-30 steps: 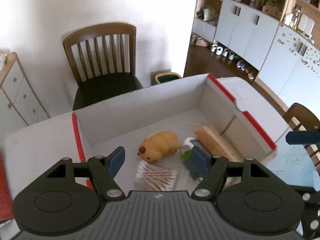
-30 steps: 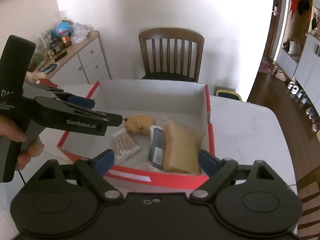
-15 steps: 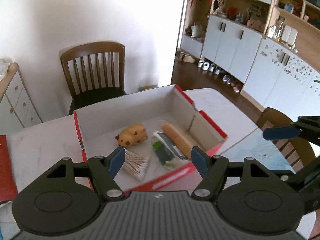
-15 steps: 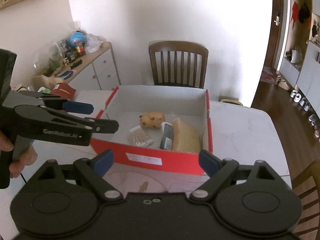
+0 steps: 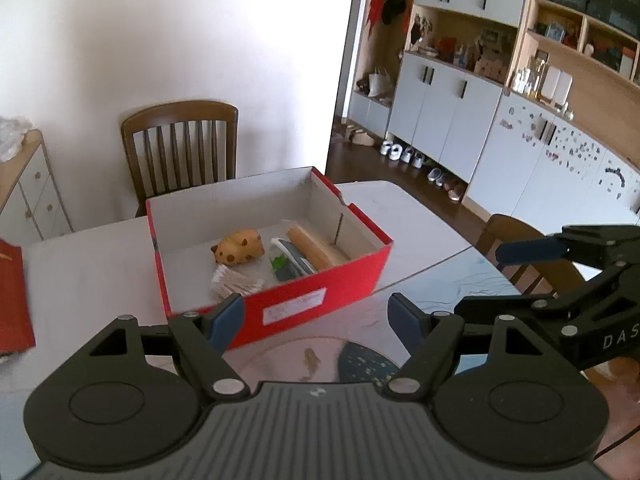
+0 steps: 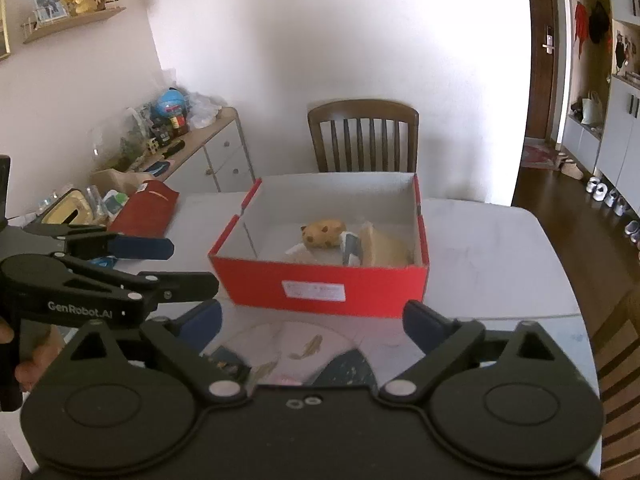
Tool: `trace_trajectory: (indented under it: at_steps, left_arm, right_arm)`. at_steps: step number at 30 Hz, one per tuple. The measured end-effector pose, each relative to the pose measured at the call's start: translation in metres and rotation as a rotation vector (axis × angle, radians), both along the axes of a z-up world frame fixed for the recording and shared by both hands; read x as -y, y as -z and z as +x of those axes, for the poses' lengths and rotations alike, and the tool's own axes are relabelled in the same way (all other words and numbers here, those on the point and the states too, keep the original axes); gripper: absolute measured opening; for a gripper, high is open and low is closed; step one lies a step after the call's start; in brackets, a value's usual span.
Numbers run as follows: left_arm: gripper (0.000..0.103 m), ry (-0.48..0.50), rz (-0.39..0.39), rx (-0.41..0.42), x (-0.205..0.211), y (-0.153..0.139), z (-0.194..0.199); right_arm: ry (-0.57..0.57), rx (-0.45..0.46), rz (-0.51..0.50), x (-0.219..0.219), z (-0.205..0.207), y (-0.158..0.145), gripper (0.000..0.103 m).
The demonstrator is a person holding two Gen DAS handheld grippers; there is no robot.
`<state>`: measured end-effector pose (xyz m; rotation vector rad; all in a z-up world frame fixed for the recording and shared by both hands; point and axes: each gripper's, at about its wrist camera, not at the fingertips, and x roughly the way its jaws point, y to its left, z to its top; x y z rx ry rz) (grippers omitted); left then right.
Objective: Organize objects
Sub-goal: 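Withdraw both grippers from the box back toward the remaining items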
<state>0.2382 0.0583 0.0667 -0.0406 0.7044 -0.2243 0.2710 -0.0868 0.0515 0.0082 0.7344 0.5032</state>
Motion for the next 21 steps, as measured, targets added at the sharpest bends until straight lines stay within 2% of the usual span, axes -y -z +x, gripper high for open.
trace_trajectory:
  at_steps: [8,18,21]
  left_arm:
    - [0.079,-0.013,-0.002,0.011,0.012,0.010,-0.046]
    - [0.079,-0.039,-0.005,-0.023,0.016,0.047,-0.092]
    - [0.090,-0.070,-0.036,-0.048,0.012,0.061,-0.100]
  right_arm:
    - [0.007,0.011,-0.002,0.014,-0.038,0.013,0.101]
    - [0.040,-0.001,-0.060,0.030,-0.075,0.049,0.101]
    - [0.045,-0.009,-0.081,0.032,-0.083,0.060,0.101]
